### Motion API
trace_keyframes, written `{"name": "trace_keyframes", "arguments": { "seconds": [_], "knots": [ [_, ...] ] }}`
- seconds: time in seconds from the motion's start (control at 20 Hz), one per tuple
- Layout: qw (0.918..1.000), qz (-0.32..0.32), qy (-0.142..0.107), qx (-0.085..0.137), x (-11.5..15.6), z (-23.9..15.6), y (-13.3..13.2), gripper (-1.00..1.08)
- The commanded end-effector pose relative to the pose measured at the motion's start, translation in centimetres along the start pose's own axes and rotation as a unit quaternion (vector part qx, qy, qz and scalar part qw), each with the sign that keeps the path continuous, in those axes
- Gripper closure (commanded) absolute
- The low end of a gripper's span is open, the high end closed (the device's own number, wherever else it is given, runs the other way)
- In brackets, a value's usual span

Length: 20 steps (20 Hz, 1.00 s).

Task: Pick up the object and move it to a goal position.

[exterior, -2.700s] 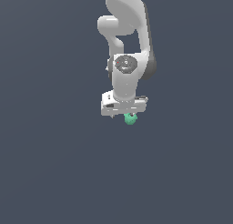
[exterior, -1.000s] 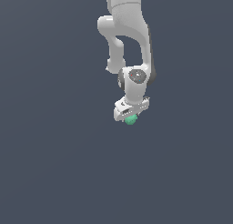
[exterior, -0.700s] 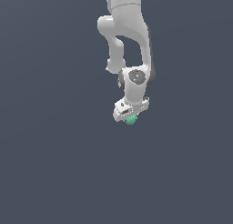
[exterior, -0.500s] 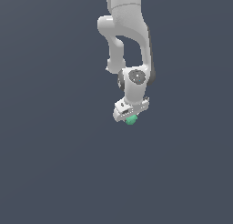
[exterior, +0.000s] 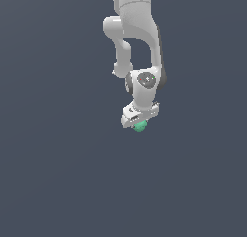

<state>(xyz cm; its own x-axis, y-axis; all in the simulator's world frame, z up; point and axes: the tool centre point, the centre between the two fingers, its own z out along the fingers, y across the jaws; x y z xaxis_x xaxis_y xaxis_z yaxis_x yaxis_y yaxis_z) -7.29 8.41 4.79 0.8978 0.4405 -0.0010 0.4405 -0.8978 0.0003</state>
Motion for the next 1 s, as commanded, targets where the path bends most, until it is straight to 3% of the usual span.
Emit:
{"name": "trace_keyframes", "arguments": {
  "seconds": [0.0, 0.35, 0.95],
  "knots": [
    [1.0000, 0.000, 0.001, 0.000, 0.5, -0.8, -0.2, 1.08],
    [1.0000, -0.001, 0.001, 0.000, 2.8, -4.7, -1.5, 1.08],
    [1.0000, -0.001, 0.001, 0.001, 8.9, -14.7, -4.4, 1.08]
  ]
}}
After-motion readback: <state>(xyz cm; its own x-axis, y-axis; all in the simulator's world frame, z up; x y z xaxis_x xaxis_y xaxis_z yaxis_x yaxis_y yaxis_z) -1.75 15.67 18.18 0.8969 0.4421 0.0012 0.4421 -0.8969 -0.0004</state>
